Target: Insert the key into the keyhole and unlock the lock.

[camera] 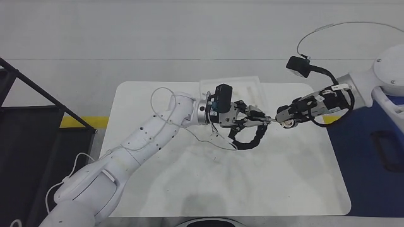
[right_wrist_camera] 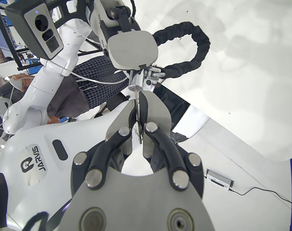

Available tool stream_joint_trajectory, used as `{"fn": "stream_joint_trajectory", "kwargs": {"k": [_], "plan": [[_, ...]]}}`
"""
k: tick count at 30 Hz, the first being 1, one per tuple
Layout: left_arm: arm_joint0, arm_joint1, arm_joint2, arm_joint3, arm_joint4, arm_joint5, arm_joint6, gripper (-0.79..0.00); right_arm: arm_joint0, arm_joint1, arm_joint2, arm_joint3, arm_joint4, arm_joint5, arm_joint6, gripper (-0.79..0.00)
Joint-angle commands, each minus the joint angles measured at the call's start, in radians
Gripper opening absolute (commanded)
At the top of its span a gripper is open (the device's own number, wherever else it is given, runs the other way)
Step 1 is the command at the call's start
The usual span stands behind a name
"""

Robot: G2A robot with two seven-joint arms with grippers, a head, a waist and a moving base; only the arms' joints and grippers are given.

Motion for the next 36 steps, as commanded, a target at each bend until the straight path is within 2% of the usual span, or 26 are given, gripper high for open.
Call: {"fn": "stream_joint_trajectory", "kwargs": {"k": [1,11,30,31,33,34,36], "plan": [[0.002,0.001,-0.005,-0.005,0.003,-0.005,-0.008,-0.785,0.006,0.000,-0.007,-0.001,-0.002,0.001,-0.001,-0.785],[0.011,0.001,-0.023,-0.028,-0.008,-0.028,-0.057,-0.785,0.027,-0.001,-0.030,0.007,0.002,0.007,-0.007,-0.785],[0.024,-0.014,-0.039,0.000,-0.029,-0.053,0.022,-0.785,0.052,-0.022,-0.048,0.033,0.022,0.007,-0.022,-0.785],[0.024,-0.015,-0.038,0.005,-0.026,-0.053,0.031,-0.785,0.052,-0.024,-0.045,0.036,0.028,0.006,-0.028,-0.727],[0.024,-0.017,-0.036,0.010,-0.022,-0.053,0.043,-0.785,0.051,-0.027,-0.042,0.041,0.042,0.000,-0.035,-0.400],[0.024,-0.018,-0.034,0.015,-0.019,-0.053,0.049,-0.785,0.049,-0.028,-0.039,0.044,0.051,-0.004,-0.039,-0.031],[0.024,-0.020,-0.032,0.024,-0.018,-0.053,0.064,-0.785,0.046,-0.031,-0.033,0.050,0.072,-0.017,-0.048,0.000]]}}
